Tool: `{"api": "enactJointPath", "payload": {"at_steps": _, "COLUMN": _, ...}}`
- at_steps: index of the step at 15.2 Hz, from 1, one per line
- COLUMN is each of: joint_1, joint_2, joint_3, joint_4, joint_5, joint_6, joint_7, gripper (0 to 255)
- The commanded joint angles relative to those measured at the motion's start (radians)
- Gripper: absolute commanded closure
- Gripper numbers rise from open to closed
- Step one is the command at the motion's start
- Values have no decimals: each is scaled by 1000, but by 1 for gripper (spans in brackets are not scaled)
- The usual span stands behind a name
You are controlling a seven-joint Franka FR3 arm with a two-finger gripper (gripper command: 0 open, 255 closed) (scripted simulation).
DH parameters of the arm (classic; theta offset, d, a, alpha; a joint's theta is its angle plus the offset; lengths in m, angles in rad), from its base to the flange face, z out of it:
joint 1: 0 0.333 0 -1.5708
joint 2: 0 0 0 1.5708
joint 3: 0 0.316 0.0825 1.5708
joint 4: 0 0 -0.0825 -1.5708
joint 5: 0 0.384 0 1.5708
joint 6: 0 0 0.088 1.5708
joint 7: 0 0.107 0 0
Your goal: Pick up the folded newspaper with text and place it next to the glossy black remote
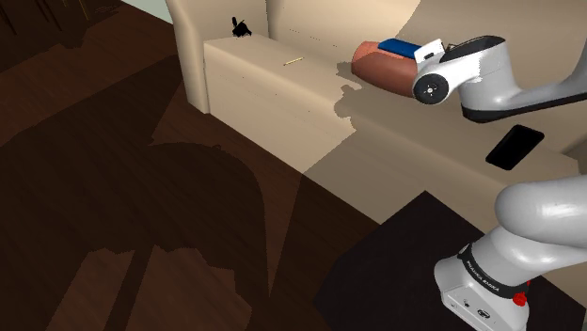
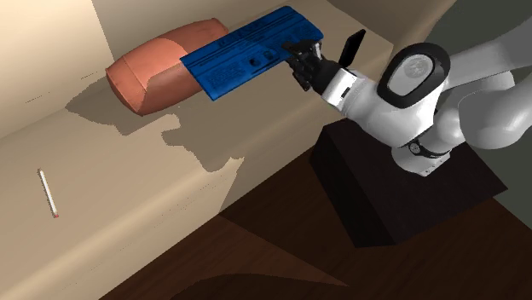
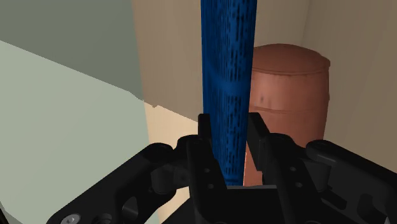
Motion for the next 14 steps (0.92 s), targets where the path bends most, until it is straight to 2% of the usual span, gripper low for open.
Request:
{"api": "enactJointPath", "payload": {"at_steps": 1, "joint_1": -16, "joint_2": -49, "joint_3": -46, "joint_4": -48, "joint_5": -58, "joint_6": 49, "joint_7": 24, "gripper": 255}}
{"api": "enactJointPath", "payload": {"at_steps": 3, "joint_1": -33, "joint_2": -97, "joint_3": -94, "joint_4": -87, "joint_5": -115, "joint_6": 96, "joint_7": 40, "gripper": 255}}
{"api": "enactJointPath", "payload": {"at_steps": 14, "joint_1": -36, "joint_2": 32, "joint_3": -42, "joint_4": -126, "joint_5": -193, "joint_6": -19, "joint_7": 206, "gripper": 255}}
